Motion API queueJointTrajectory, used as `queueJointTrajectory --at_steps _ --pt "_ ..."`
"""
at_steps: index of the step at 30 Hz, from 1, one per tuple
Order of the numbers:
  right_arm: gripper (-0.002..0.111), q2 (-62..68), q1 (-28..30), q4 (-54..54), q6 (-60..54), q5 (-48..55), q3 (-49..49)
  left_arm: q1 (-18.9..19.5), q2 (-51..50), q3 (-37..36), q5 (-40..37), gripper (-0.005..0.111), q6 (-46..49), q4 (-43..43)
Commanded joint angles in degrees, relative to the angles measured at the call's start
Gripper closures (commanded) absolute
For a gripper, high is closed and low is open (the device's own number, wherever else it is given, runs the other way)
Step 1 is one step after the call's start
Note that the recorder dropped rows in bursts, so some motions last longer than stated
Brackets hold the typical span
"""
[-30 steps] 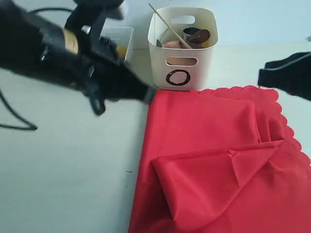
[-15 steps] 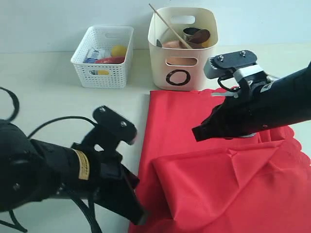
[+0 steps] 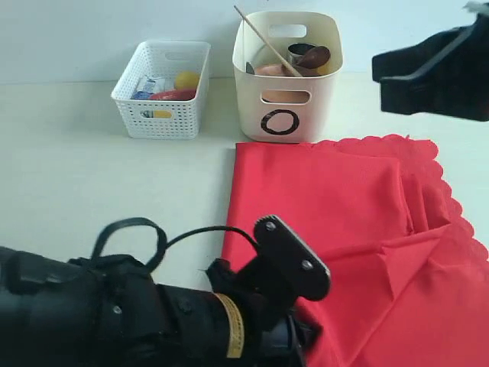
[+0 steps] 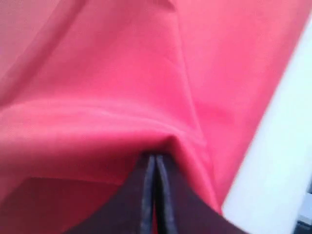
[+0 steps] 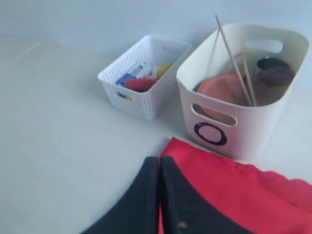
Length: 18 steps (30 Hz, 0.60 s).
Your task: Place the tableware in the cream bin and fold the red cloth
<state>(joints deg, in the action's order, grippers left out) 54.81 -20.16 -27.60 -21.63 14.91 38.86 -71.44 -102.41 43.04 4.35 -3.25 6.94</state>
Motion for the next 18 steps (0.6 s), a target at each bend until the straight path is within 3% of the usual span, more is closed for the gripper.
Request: queueJointTrajectory --at_steps 1,4,7,12,18 --pt "0.108 -4.45 -0.02 1.80 0.41 0.37 0.40 -8.24 0.51 3.45 0.98 0.104 2.28 -2.46" --pt "0.108 -4.77 -0.02 4.67 2.67 0.37 0.40 -13.12 2.23 4.61 0.98 0.104 5.23 -3.11" --pt "0.108 -4.13 -0.02 8.19 6.00 0.50 0.40 -14.03 4.20 4.60 0.24 0.104 6.00 -3.11" --pt "0.108 0.90 -0.02 12.92 10.08 2.56 0.40 -9.48 8.41 3.91 -6.49 0.104 4.97 -2.89" --pt "0.108 14.58 -0.02 18.78 17.28 5.75 0.40 -4.27 18.52 -2.67 -6.50 0.104 4.56 -2.89"
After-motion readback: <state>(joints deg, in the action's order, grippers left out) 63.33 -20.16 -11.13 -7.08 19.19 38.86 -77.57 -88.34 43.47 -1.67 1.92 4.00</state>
